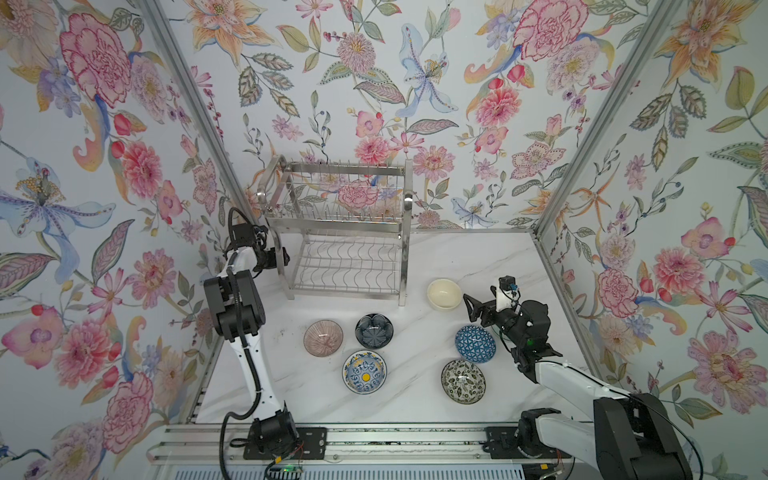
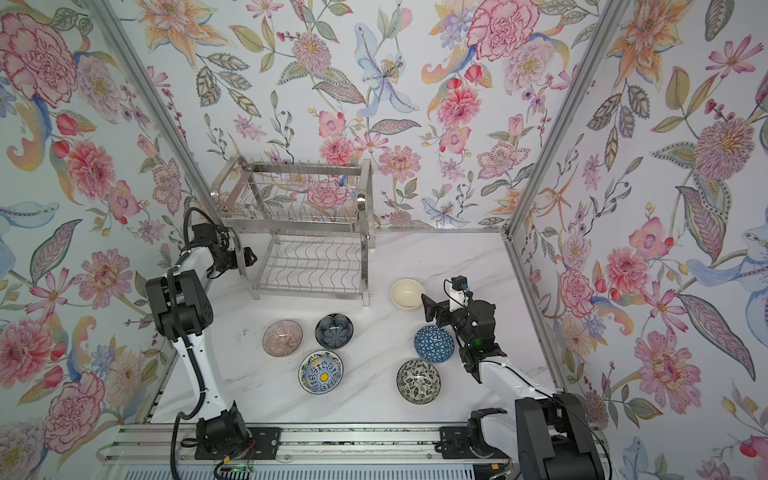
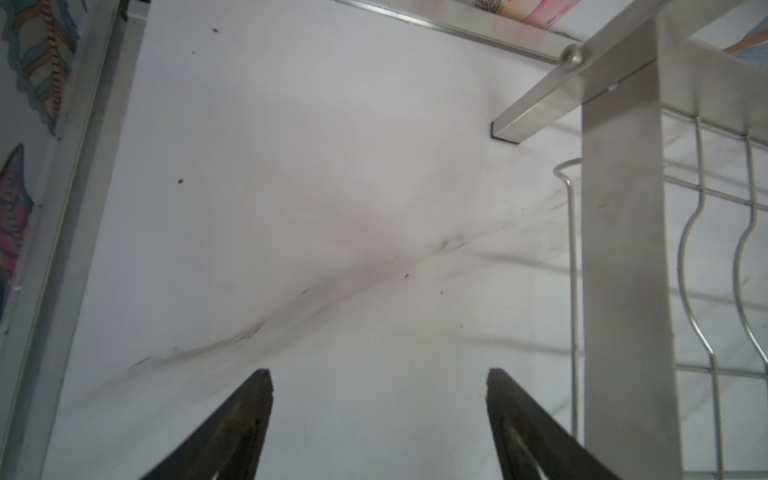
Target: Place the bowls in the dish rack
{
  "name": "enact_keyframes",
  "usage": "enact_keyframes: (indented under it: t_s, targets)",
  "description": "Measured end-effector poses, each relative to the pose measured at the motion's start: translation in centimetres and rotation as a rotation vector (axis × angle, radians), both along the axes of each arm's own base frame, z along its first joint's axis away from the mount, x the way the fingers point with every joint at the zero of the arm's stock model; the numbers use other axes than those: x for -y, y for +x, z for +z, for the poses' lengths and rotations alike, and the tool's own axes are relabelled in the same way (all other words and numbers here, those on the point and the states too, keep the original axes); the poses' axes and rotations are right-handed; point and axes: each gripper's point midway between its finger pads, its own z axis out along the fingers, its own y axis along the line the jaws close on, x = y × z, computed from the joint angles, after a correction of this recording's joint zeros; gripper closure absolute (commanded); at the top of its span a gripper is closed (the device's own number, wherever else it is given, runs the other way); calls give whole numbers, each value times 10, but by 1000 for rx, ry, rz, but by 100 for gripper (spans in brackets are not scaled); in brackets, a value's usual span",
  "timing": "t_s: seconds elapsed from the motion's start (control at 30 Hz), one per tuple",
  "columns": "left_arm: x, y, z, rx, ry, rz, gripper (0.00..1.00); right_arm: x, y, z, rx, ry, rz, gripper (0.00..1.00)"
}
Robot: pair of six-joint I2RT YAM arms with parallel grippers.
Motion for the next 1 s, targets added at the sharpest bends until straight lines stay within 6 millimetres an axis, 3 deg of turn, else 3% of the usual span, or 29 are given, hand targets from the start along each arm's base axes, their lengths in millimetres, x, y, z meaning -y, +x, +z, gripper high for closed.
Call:
enact_keyframes:
  t_s: [0.33,0.8,1.0]
  targets:
    - [29,16,3,12,-10,-83,16,1,1,0,0,-1,-6,3]
    - [36,18,4,21,9,-121,17,4,2,0,0,-1,-16,2]
    - [66,20,5,13,3,-167,18,7,3,0,-1,2,-26,2]
